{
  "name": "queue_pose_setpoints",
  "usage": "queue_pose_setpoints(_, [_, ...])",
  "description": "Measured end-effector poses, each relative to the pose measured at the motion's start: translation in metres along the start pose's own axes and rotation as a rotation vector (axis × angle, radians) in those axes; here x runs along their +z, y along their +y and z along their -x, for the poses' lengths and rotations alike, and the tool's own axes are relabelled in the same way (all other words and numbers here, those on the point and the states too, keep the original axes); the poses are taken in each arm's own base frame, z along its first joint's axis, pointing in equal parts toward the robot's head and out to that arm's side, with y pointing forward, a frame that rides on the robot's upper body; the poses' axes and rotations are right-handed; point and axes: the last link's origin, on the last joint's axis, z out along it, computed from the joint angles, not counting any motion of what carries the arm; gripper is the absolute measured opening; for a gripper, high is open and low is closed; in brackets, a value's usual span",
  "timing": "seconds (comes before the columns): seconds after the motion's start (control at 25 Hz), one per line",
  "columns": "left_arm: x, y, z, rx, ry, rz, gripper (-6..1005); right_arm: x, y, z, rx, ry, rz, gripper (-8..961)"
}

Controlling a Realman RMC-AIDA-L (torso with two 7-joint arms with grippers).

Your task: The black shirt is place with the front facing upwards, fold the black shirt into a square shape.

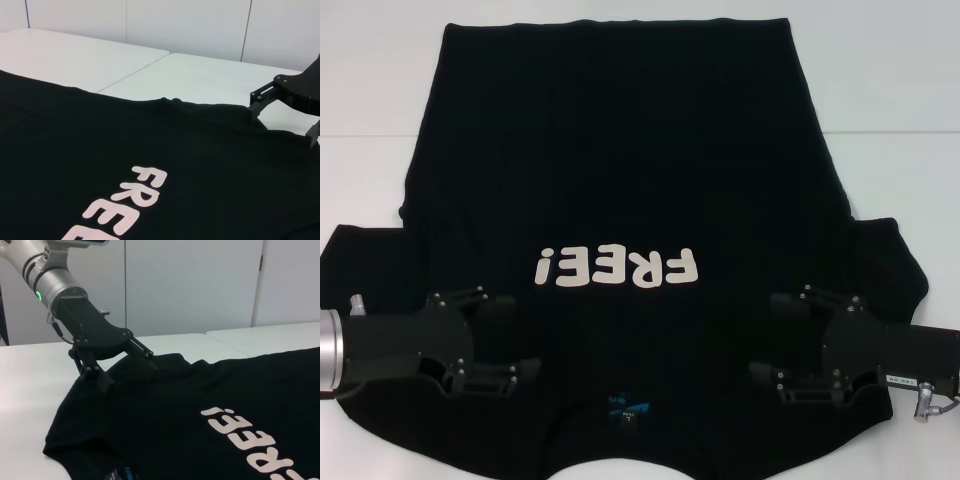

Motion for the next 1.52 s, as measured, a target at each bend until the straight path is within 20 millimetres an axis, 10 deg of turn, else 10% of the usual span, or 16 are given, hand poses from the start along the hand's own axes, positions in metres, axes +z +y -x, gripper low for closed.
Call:
queue_pose_setpoints(0.76, [-0.001, -0.002, 0.002, -0.005, -0.009, -0.016, 908, 0.0, 0.0, -0.001, 0.001, 0.001, -0.001, 923])
queue_pose_setpoints(1.52, [-0.079, -0.044, -0.037, -0.92, 0.018, -0.024, 900, -0.002, 0.003, -0.002, 0.033, -0.004, 0.001, 923])
